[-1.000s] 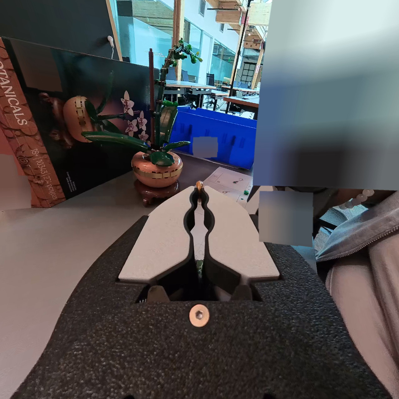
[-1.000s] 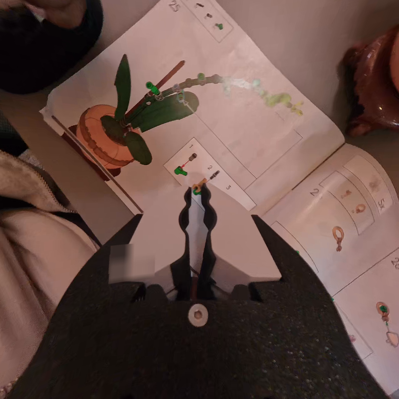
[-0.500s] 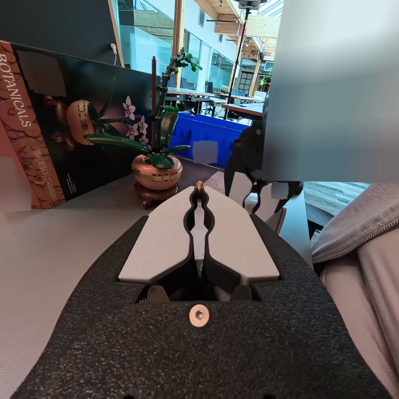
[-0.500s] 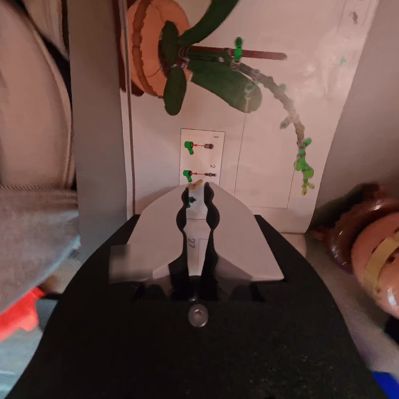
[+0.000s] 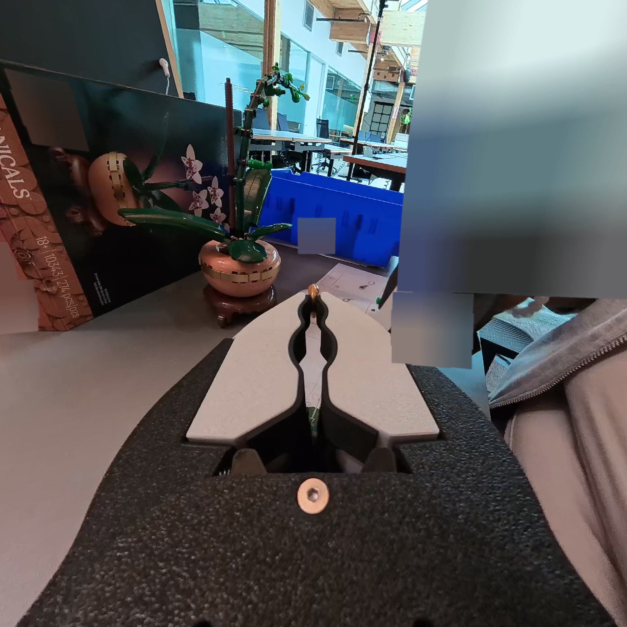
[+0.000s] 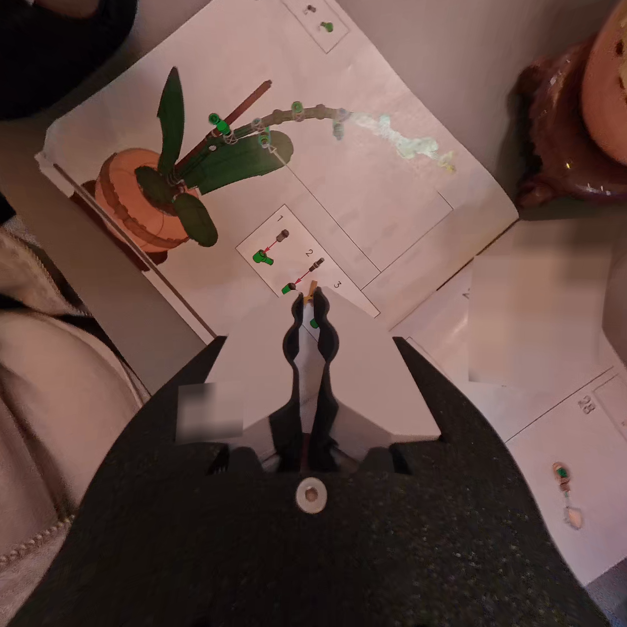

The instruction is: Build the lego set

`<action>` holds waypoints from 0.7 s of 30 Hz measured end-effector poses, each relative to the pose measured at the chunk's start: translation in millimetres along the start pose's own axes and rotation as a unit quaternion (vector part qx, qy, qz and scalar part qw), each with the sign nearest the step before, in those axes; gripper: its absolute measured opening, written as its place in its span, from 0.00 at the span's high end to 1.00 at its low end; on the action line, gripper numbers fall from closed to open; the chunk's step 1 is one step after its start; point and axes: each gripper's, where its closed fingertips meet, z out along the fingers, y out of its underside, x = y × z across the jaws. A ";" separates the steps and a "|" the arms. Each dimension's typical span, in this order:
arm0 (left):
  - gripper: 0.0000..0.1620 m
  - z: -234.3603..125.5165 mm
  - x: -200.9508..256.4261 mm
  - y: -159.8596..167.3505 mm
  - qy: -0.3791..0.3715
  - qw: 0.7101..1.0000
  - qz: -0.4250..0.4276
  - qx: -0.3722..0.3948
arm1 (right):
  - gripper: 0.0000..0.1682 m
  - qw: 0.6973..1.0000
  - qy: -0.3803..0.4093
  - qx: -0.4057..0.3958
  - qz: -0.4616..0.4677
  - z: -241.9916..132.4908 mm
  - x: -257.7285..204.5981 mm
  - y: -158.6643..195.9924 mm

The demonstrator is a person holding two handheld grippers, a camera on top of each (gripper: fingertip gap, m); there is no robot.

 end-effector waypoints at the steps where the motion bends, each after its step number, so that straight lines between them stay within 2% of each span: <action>1: 0.99 0.0 0.1 0.0 0.000 1.000 0.001 0.000 | 0.97 1.000 -0.012 -0.008 -0.026 0.2 -0.2 -0.3; 4: 0.99 -0.2 0.8 -0.2 0.000 1.000 0.004 0.001 | 0.97 0.980 -0.089 -0.037 -0.176 0.7 -2.2 -1.2; 6: 0.99 -0.2 1.4 -0.1 0.000 1.000 0.007 0.001 | 0.97 0.935 -0.147 -0.061 -0.318 -0.8 -3.2 1.2; 8: 0.99 0.3 1.7 0.5 0.001 1.000 0.007 -0.001 | 0.97 0.870 -0.188 -0.085 -0.448 -2.0 -3.5 3.3; 10: 0.99 0.7 2.0 1.1 0.003 1.000 0.006 -0.003 | 0.97 0.822 -0.217 -0.102 -0.517 -1.6 -5.0 3.2; 11: 0.99 0.6 2.1 1.2 0.004 1.000 0.006 -0.003 | 0.97 0.816 -0.225 -0.110 -0.522 -1.2 -5.2 2.7; 13: 0.99 -0.3 1.8 0.4 0.004 1.000 0.004 0.000 | 0.96 0.825 -0.233 -0.101 -0.504 -2.1 -5.5 -0.7; 17: 0.99 -1.8 2.7 -1.5 0.007 1.000 0.002 0.009 | 0.93 0.875 -0.237 -0.033 -0.421 -15.1 -10.9 -12.5; 21: 0.99 0.0 5.2 0.5 0.011 1.000 0.008 0.001 | 0.90 0.902 -0.199 -0.039 -0.381 -12.3 -9.3 -5.8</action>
